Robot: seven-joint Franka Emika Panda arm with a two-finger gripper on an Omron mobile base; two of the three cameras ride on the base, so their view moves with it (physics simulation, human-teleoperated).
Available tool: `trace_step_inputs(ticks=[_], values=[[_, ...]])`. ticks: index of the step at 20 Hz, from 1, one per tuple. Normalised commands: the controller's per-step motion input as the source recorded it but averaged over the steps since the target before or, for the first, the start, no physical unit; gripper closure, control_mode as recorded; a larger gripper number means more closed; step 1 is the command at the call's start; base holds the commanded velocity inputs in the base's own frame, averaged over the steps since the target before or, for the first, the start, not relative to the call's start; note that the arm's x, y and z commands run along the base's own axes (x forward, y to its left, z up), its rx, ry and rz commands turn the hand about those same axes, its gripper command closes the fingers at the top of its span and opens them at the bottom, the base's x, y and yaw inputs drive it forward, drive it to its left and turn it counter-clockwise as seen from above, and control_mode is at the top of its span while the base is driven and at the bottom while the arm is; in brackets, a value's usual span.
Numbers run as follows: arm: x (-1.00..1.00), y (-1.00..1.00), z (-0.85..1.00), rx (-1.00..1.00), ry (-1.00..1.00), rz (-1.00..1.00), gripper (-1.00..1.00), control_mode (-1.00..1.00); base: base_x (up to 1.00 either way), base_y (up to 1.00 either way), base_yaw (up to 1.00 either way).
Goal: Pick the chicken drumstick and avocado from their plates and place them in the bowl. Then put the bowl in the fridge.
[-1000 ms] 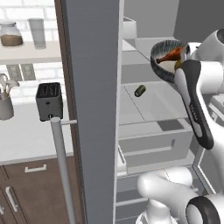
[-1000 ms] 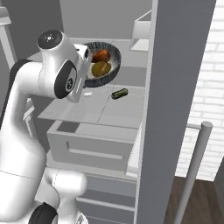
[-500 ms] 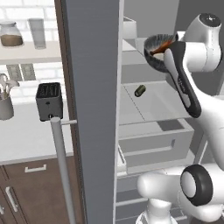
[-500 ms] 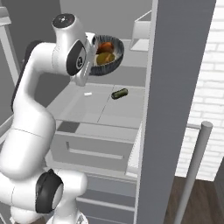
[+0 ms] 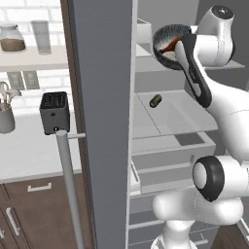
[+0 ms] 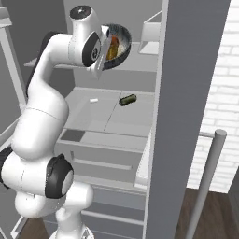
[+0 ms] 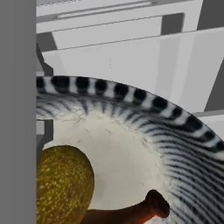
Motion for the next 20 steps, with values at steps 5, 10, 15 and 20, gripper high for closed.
trace_step_inputs(ticks=[5,10,15,20], values=[[0.53,0.0,0.15,0.0,0.03,0.0,1.0,-1.0,0.0,0.0,0.0],[0.38,0.0,0.0,0.0,0.02,0.0,1.0,-1.0,0.0,0.0,0.0],[0.36,0.0,-0.01,0.0,0.02,0.0,1.0,-1.0,0.0,0.0,0.0],[0.11,0.0,-0.01,0.0,0.01,0.0,-1.0,-1.0,0.0,0.0,0.0]])
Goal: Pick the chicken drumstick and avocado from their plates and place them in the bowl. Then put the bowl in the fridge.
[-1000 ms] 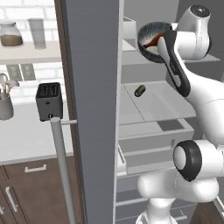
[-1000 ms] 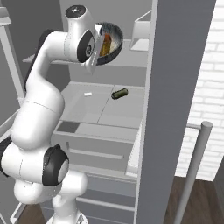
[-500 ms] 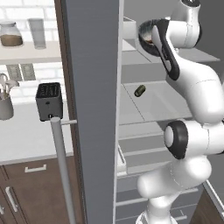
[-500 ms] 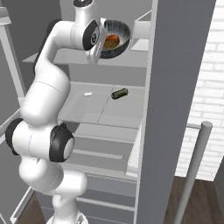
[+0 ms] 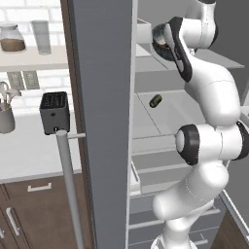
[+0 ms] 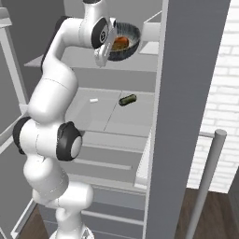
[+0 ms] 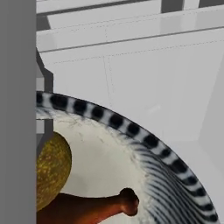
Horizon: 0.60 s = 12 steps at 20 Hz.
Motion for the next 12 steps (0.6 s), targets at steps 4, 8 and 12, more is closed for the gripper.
trace_step_inputs(ticks=[4,8,12], values=[[0.01,0.01,0.0,0.0,0.0,0.0,-1.0,-1.0,0.0,0.0,0.0],[-0.02,0.0,-0.01,0.0,-0.07,0.0,-1.0,-1.0,0.0,0.0,0.0],[-0.24,-0.01,0.0,0.0,-0.33,-0.07,-1.0,-1.0,0.0,0.0,0.0]])
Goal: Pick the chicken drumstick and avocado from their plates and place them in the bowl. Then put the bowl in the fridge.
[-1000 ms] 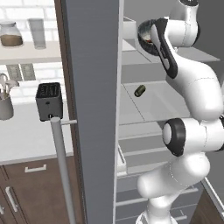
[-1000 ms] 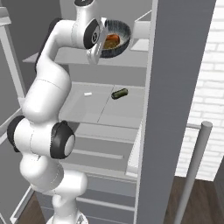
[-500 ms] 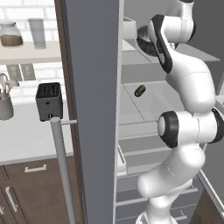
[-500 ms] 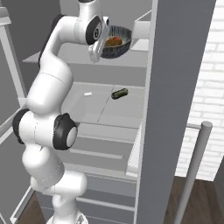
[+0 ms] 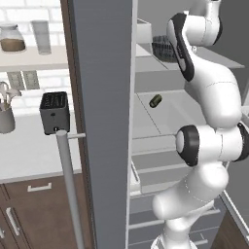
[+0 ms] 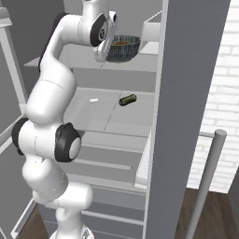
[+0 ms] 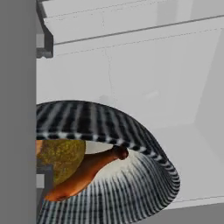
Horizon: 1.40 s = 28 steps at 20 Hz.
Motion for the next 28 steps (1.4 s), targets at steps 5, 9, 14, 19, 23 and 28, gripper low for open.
trace_step_inputs(ticks=[5,9,14,19,23,28], values=[[-0.46,-0.01,-0.22,0.01,-0.46,-0.11,-1.0,-1.0,0.0,0.0,0.0],[-0.96,0.0,0.04,0.03,-0.38,-0.13,-1.0,-1.0,0.0,0.0,0.0],[-1.0,0.0,0.05,0.09,-0.22,-0.21,-1.0,-1.0,0.0,0.0,0.0],[-1.0,0.0,0.01,0.22,-0.09,-0.22,-1.0,-1.0,0.0,0.0,0.0],[-1.0,0.0,0.0,0.31,-0.01,-0.19,-1.0,-1.0,0.0,0.0,0.0],[-1.0,0.01,0.0,0.36,0.0,-0.14,-1.0,-1.0,0.0,0.0,0.0]])
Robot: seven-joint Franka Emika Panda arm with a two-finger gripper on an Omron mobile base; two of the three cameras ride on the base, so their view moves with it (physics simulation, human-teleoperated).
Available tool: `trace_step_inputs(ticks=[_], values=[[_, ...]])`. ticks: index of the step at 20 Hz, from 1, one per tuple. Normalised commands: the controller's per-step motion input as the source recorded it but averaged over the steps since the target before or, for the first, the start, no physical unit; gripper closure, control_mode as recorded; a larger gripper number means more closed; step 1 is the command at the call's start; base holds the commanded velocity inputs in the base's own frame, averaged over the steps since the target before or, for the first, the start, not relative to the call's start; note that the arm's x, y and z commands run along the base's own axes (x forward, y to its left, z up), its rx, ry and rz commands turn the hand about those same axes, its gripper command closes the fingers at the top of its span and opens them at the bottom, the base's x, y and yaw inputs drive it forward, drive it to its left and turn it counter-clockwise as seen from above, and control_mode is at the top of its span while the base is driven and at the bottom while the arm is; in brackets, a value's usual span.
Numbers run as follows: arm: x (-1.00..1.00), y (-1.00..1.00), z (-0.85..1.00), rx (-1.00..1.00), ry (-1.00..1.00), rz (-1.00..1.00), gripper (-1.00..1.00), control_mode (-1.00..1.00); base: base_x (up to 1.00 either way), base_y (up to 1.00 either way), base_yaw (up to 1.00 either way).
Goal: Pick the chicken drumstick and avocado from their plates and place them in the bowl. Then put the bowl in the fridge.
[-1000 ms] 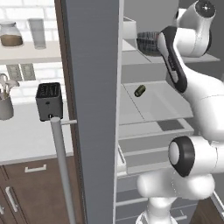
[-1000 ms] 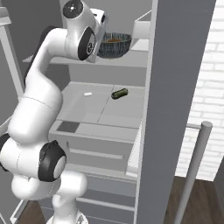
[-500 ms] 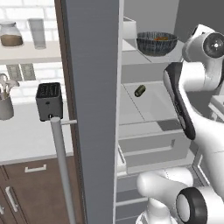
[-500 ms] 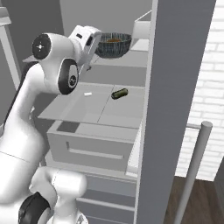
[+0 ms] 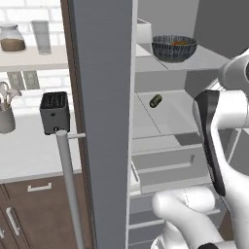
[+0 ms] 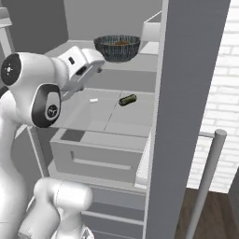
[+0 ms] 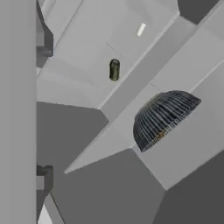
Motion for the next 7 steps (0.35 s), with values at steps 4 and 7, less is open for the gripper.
trace_step_inputs(ticks=[4,7], values=[[-1.0,0.16,0.0,0.38,0.0,-0.1,-1.0,-1.0,0.0,0.0,0.0],[-1.0,0.42,-0.07,0.35,0.0,-0.02,-1.0,-1.0,0.0,0.0,0.0]])
